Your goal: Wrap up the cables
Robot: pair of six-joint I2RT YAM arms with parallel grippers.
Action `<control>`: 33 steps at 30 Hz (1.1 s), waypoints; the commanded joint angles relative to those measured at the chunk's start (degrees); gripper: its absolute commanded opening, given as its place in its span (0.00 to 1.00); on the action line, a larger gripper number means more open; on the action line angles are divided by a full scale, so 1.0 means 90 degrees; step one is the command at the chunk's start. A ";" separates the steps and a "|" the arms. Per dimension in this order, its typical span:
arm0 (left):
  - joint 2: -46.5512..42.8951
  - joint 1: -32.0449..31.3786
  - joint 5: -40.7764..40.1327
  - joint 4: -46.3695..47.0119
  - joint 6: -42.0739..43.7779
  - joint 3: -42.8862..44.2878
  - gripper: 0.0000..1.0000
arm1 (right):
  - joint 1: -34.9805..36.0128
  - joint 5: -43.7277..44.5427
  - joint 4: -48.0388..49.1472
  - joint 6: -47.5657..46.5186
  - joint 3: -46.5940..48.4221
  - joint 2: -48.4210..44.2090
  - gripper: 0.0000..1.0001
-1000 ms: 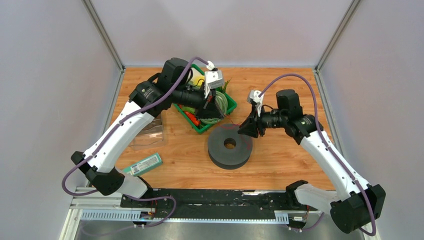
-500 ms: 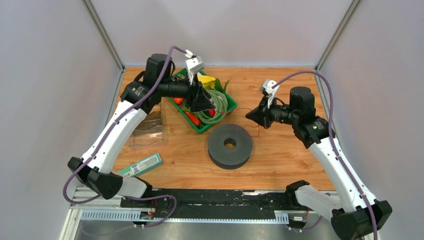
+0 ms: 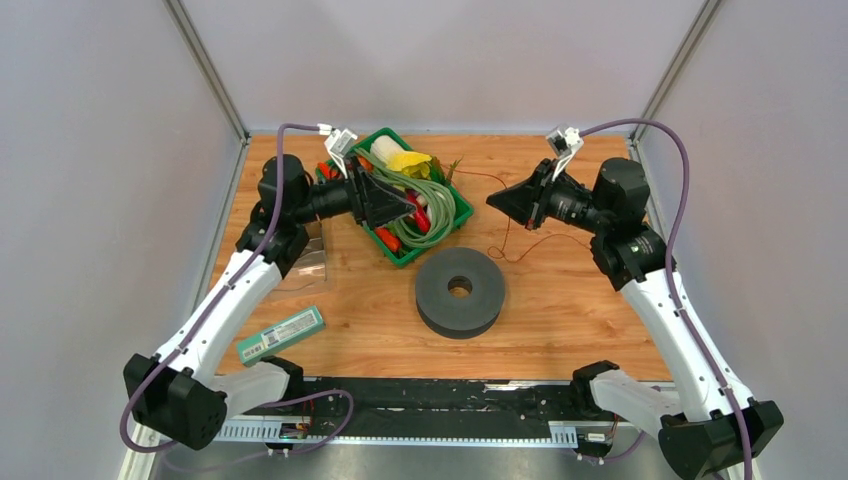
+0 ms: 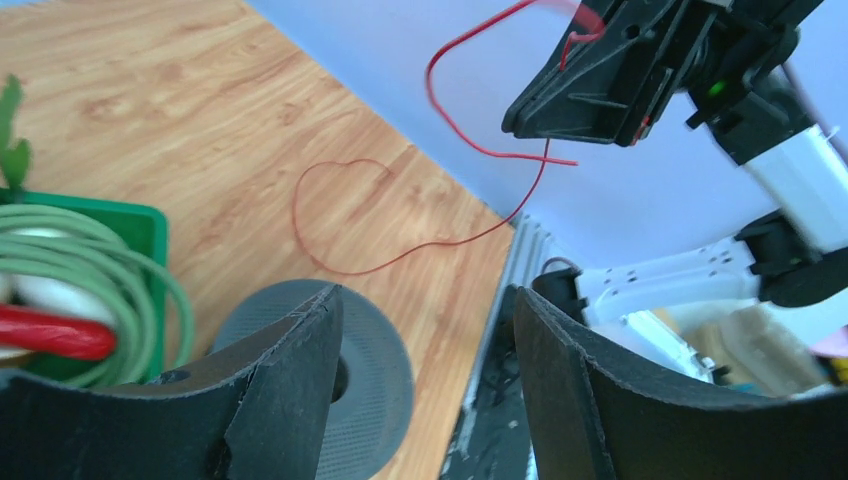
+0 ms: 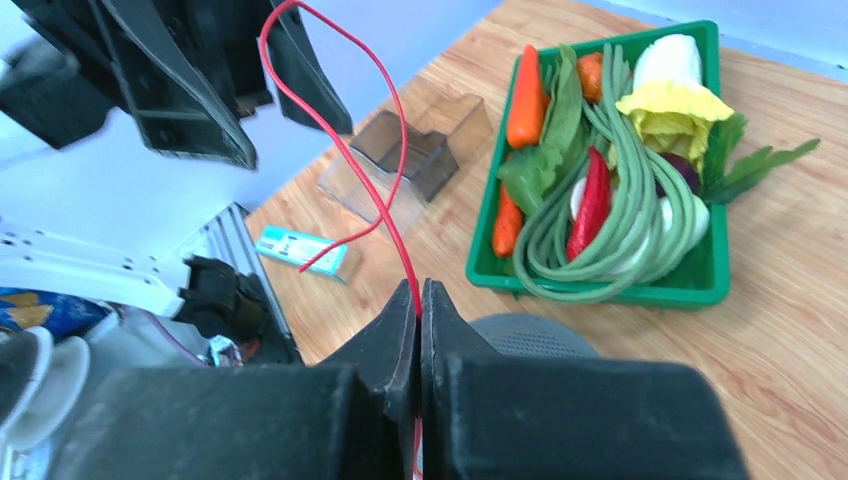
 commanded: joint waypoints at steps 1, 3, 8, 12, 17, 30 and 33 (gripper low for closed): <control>-0.0047 -0.0279 -0.0279 0.1570 -0.1290 -0.0379 0.71 | -0.0035 -0.0121 0.1239 0.1196 -0.0053 -0.0052 0.00; 0.0061 -0.0464 -0.0610 0.1816 -0.1739 -0.0409 0.71 | -0.0034 -0.0023 0.1434 0.1265 -0.0151 -0.0052 0.00; 0.0373 -0.0592 -0.1529 0.1982 -0.3213 -0.0205 0.71 | -0.0034 0.0192 0.2069 0.1539 -0.0424 -0.0062 0.00; 0.0627 -0.0699 -0.1647 0.2431 -0.3772 0.0049 0.72 | -0.0025 0.0290 0.2138 0.1490 -0.0454 0.0026 0.00; 0.1144 -0.1031 -0.1686 0.3163 -0.4192 0.0137 0.72 | -0.0015 0.0270 0.2304 0.1578 -0.0473 0.0192 0.00; 0.2063 -0.1471 -0.1745 0.4092 -0.4935 0.0655 0.60 | 0.0005 0.0231 0.2451 0.1598 -0.0502 0.0436 0.00; 0.2141 -0.1461 -0.1852 0.4131 -0.4984 0.0558 0.44 | 0.0024 0.0211 0.2441 0.1598 -0.0532 0.0436 0.00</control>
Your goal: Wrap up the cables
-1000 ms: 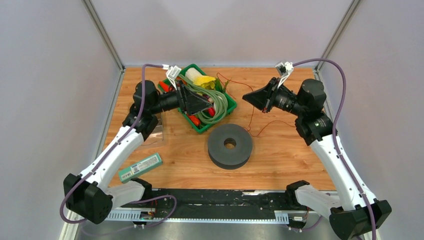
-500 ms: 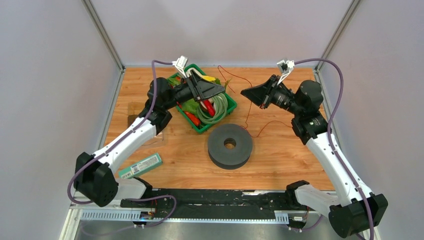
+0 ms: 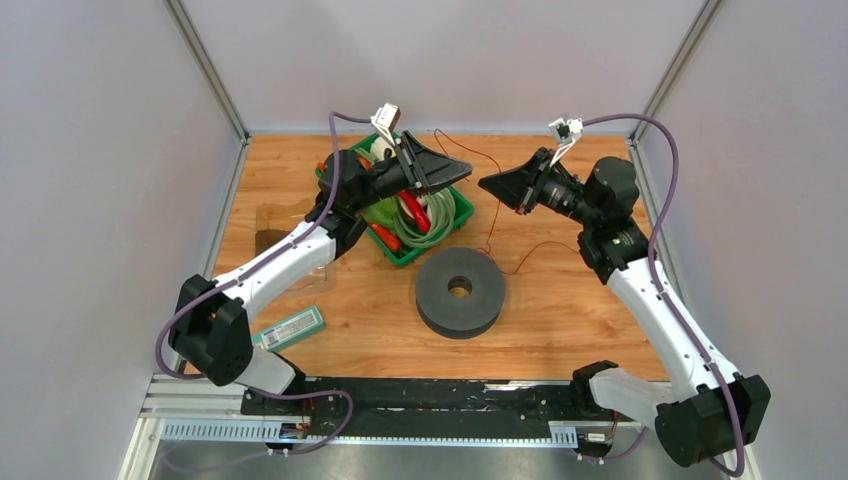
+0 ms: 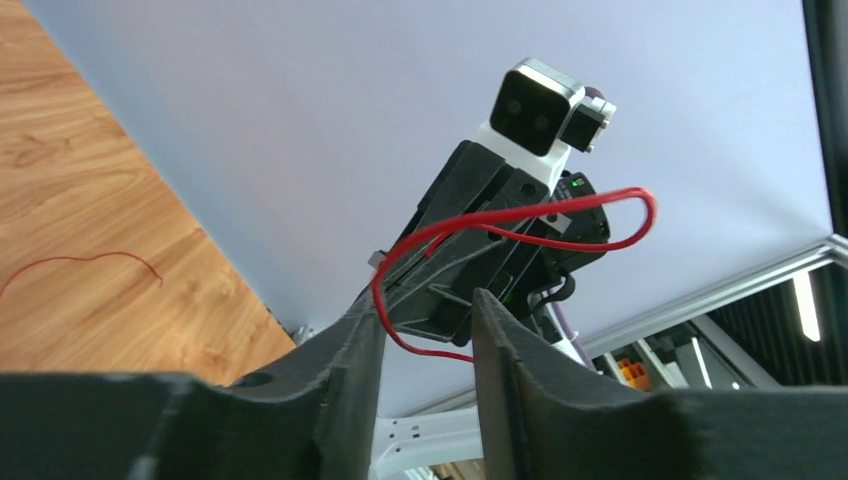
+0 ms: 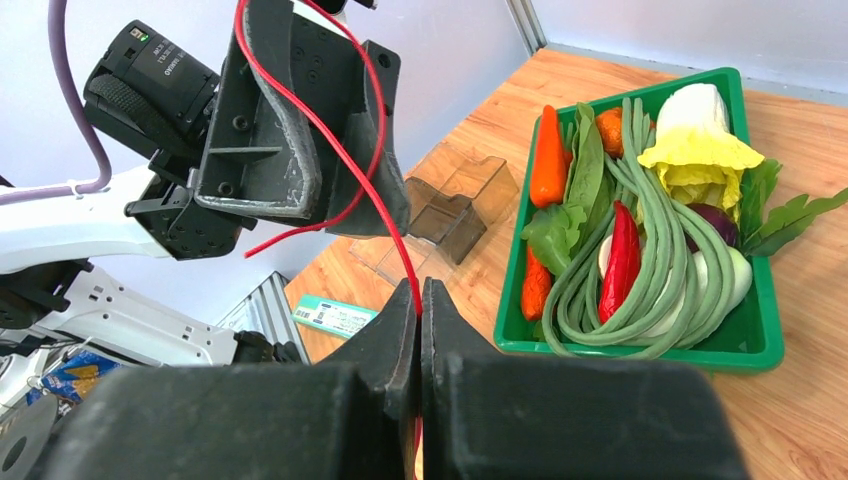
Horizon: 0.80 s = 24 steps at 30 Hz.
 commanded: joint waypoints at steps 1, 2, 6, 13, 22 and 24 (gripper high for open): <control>0.0099 -0.0026 -0.0155 0.0505 -0.0171 0.0089 0.39 | 0.0039 0.0003 0.0338 0.0039 -0.0075 -0.0003 0.00; 0.0119 -0.0007 -0.0174 0.0515 -0.0171 0.0059 0.36 | 0.0039 0.0012 0.0309 0.0038 -0.0075 -0.0003 0.00; 0.0061 0.0188 -0.0058 0.0418 0.0023 -0.0087 0.02 | 0.0009 0.0012 -0.0032 -0.0156 -0.0027 -0.0091 0.00; -0.0612 0.1593 0.0519 -0.3703 0.2886 0.0223 0.00 | -0.0829 -0.0056 -0.2100 -0.1979 0.0354 -0.0472 0.00; -0.0594 0.1566 -0.2436 -0.9025 1.0518 0.2393 0.00 | -0.2236 0.0295 -0.5411 -0.5701 0.1320 0.0113 0.00; -0.0808 0.1342 -0.3227 -0.8890 1.1699 0.2247 0.00 | -0.2285 0.0305 -0.5793 -0.6015 0.1515 0.0211 0.00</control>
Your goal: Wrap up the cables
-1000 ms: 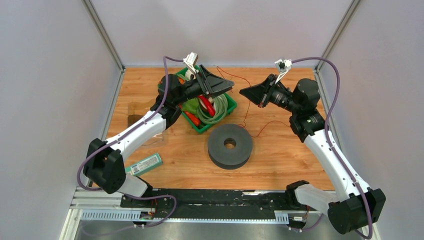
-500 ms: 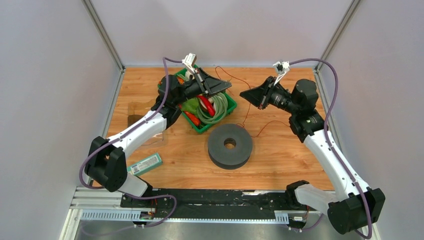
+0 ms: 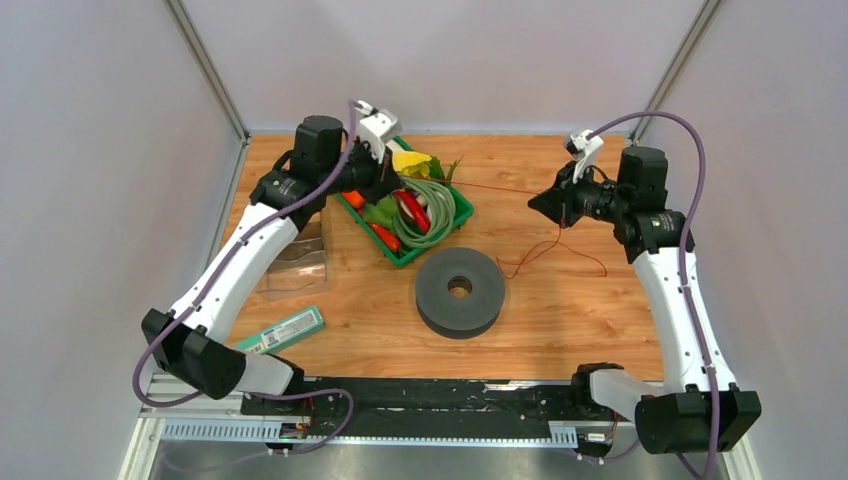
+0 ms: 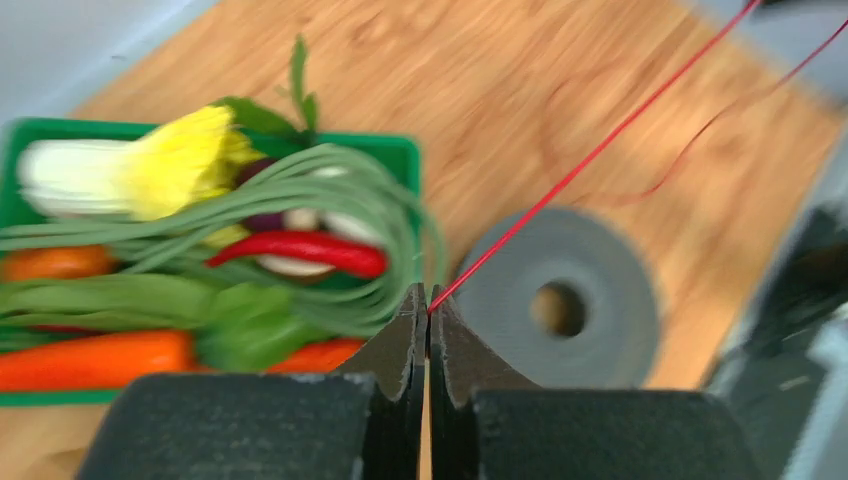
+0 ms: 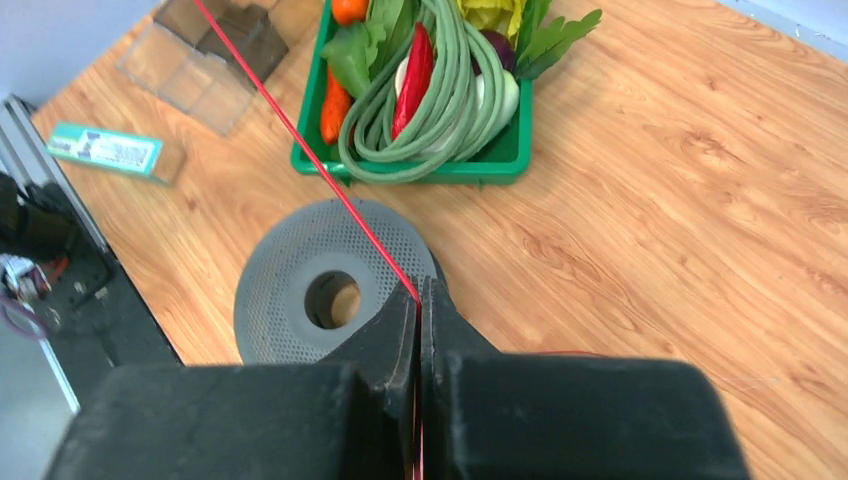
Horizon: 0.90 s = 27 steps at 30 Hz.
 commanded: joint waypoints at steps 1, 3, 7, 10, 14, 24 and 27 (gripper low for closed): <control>-0.0529 0.0055 -0.3123 -0.1527 0.4486 -0.0137 0.00 | -0.0551 0.0684 -0.1710 -0.1802 0.0596 0.0131 0.00; -0.0880 -0.0219 -0.3603 -0.1059 0.5562 -0.0654 0.00 | -0.0630 0.0528 -0.1954 -0.1881 0.0694 0.0200 0.00; -0.1759 -0.0736 -0.4121 0.0532 0.7574 -0.2138 0.00 | -0.0669 0.0264 -0.2355 -0.2037 0.0831 0.0356 0.00; -0.1985 -0.1030 -0.4230 0.0800 0.7989 -0.2327 0.00 | -0.0717 0.0264 -0.2619 -0.2290 0.0841 0.0463 0.00; -0.1625 -0.1479 -0.3665 -0.0594 0.6821 -0.1052 0.00 | -0.1088 -0.0038 -0.3524 -0.2875 0.1288 0.0717 0.05; 0.0172 -0.2886 -0.2248 -0.3018 0.4748 0.1744 0.00 | -0.1431 -0.1960 -0.3962 -0.2765 0.1447 -0.0013 0.95; 0.0494 -0.2945 -0.1818 -0.3292 0.4162 0.2164 0.00 | -0.1324 -0.2635 -0.1828 -0.0718 0.0795 -0.0628 0.95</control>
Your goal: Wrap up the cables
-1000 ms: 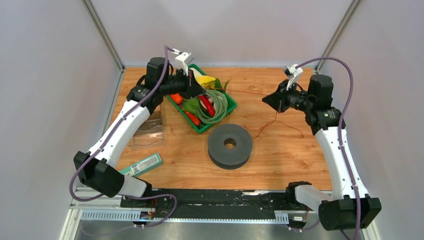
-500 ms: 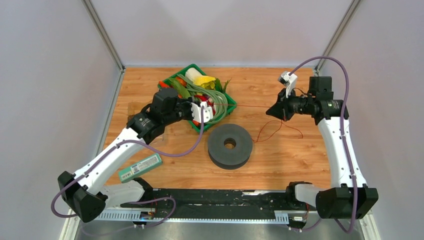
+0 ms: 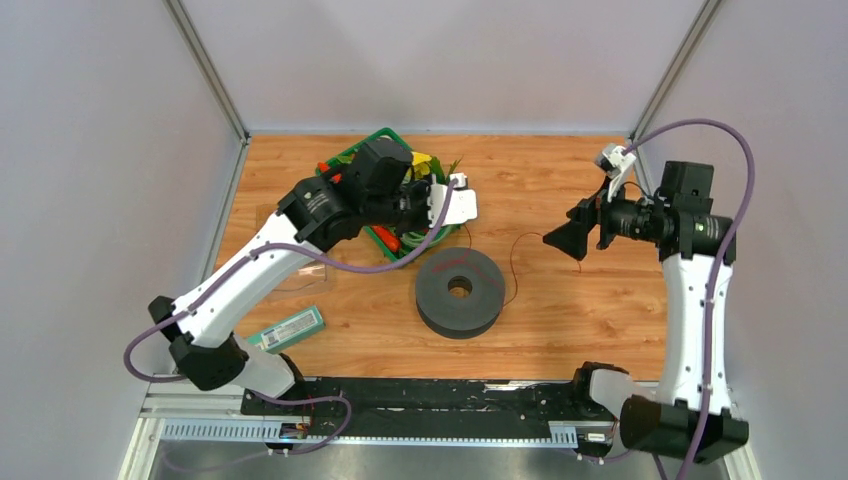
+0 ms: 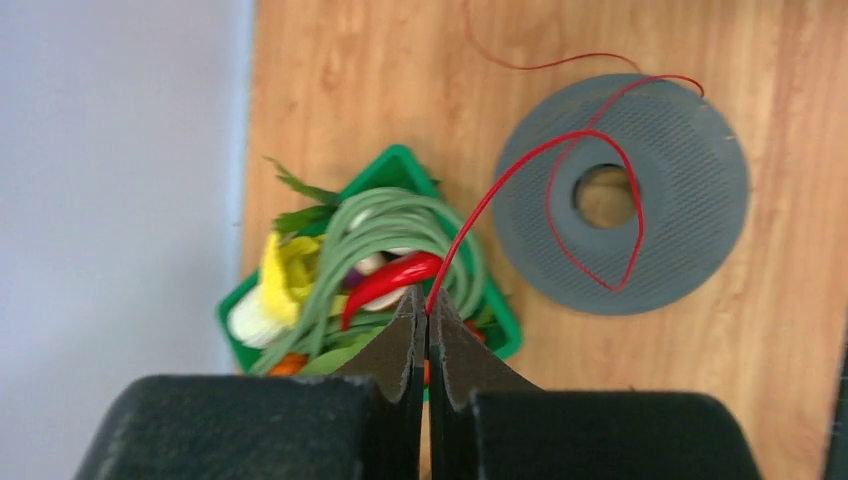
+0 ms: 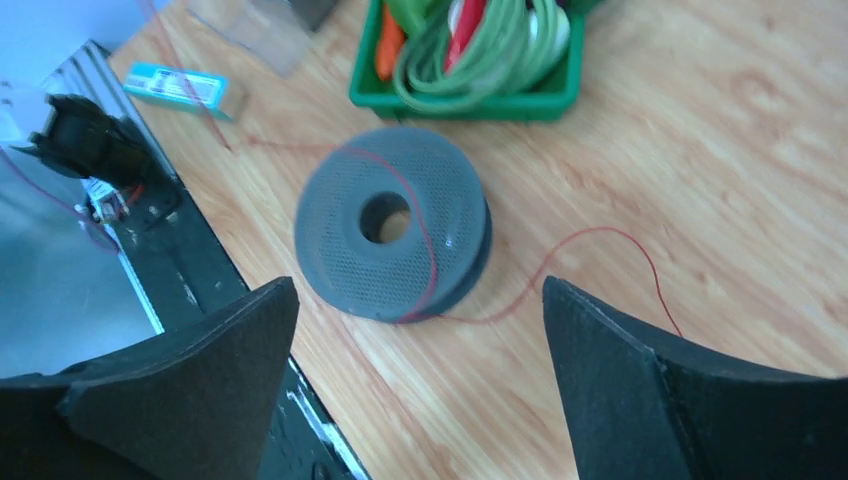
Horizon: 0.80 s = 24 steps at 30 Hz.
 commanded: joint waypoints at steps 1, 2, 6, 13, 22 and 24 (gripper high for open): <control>0.0458 -0.0120 0.0567 -0.0922 -0.1119 0.0586 0.00 | 0.0243 -0.1255 0.3063 0.2869 -0.0798 -0.1030 0.95; 0.0498 -0.0169 0.0567 -0.0971 -0.1158 0.0665 0.00 | 0.0370 -0.1197 0.4059 0.3660 -0.1245 -0.1235 0.95; 0.0488 -0.0287 0.0548 -0.0971 -0.1324 0.0714 0.00 | 0.1636 -0.0680 0.5085 0.4498 -0.1592 -0.1257 0.88; 0.0362 -0.0365 0.0626 -0.0962 -0.1325 0.0627 0.00 | 0.3035 0.0268 0.5055 0.4294 -0.1436 -0.0525 0.80; 0.0332 -0.0394 0.0645 -0.0952 -0.1276 0.0490 0.00 | 0.3495 0.0181 0.5104 0.4147 -0.1426 -0.0143 0.65; 0.0332 -0.0394 0.0646 -0.0942 -0.1256 0.0460 0.00 | 0.3554 0.0113 0.5065 0.4108 -0.1445 -0.0124 0.63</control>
